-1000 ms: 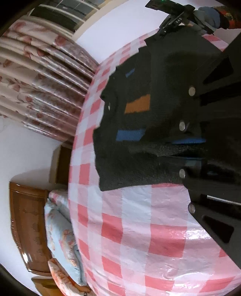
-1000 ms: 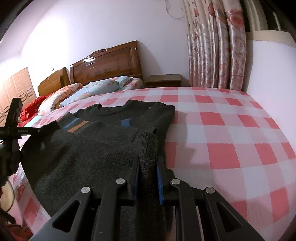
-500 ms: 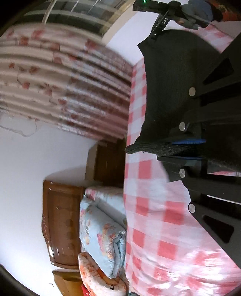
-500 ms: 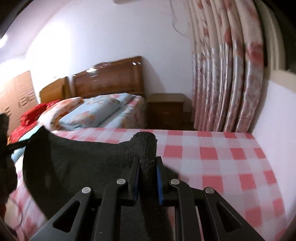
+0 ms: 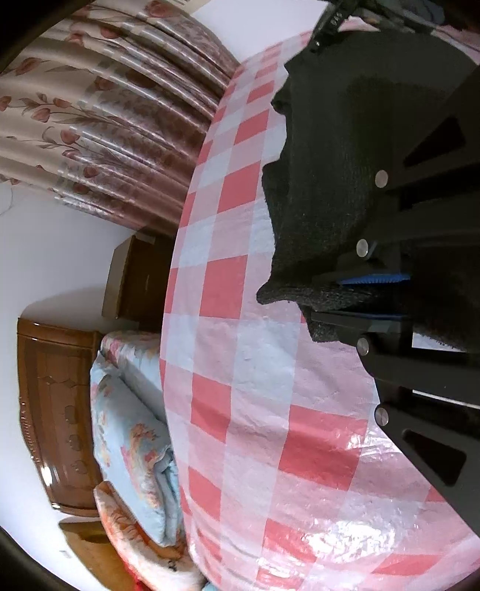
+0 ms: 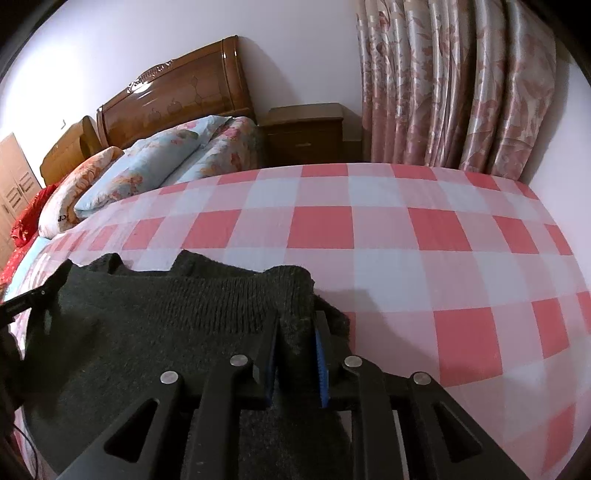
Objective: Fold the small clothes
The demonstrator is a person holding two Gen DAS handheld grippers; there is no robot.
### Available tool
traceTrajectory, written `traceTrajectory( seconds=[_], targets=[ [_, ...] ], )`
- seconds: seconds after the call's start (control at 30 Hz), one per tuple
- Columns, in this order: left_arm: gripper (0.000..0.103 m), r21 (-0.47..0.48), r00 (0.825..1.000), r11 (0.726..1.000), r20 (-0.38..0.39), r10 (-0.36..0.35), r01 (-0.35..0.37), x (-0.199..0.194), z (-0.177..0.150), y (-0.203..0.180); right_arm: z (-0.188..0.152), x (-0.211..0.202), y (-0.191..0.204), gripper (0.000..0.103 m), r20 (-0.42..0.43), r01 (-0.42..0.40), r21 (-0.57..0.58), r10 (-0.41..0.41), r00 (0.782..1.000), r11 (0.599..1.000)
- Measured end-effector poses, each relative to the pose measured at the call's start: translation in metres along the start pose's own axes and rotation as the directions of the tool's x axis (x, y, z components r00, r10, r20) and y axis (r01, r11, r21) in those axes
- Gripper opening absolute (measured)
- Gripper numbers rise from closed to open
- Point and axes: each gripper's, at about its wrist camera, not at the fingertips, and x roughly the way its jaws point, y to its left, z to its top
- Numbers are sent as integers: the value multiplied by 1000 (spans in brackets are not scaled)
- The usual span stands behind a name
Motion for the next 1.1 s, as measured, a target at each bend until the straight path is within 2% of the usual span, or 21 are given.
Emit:
traceTrajectory(
  seconds=[0.03,0.07,0.13,0.2,0.23,0.27,0.3,0.37,0.43,0.53,0.6,0.7,0.8,0.83,0.9,0.97,1.1],
  targets=[
    [20,1,999,999,9,42,-42,-4,0,-3,2,-1,-2,27,-2,-5,7,5,1000,1000],
    [21,2,996,996,23,85,-85,-16,2,-4,4,-5,0,103,0,14,14,-14,1000,1000],
    [22,7,977,983,109,181,-183,-38,2,-16,6,-24,7,103,55,45,9,-45,997,999],
    [30,13,960,982,214,181,-188,-59,4,-33,10,-44,23,103,127,45,-31,-41,991,998],
    [43,19,954,984,248,166,-176,-65,5,-41,13,-49,34,103,146,45,-59,-36,989,997],
    [60,37,954,987,265,139,-155,-67,7,-51,15,-50,48,103,141,27,-94,-14,990,995],
    [65,64,962,990,252,108,-127,-63,10,-61,17,-45,61,103,114,-2,-124,16,993,992],
    [66,143,978,983,188,91,-119,-44,14,-80,15,-30,82,103,57,-34,-174,45,997,984],
    [66,214,985,965,110,129,-151,-19,10,-90,9,-9,93,103,14,-14,-202,17,1000,979],
    [65,273,978,941,3,209,-202,18,-7,-90,-3,24,86,103,-105,27,-178,-46,993,984],
    [65,264,977,940,54,208,-215,9,-11,-90,0,18,84,103,-84,14,-174,-29,996,985],
    [65,259,972,937,40,233,-236,14,-16,-88,-1,20,87,103,-83,42,-187,-59,995,981],
    [65,250,969,936,55,242,-248,9,-20,-89,-2,1,80,103,37,130,-120,-127,991,984],
    [65,248,970,938,54,236,-242,7,-20,-89,0,2,71,103,22,146,-74,-145,989,986],
    [65,238,974,945,45,220,-225,9,-18,-86,1,14,55,103,-54,105,-15,-106,993,994],
    [65,215,980,956,27,197,-198,7,-16,-83,5,19,56,103,-88,79,-24,-81,993,997],
    [65,147,990,979,17,141,-142,2,-16,-71,1,25,68,103,-106,133,-87,-142,984,987]
  ],
)
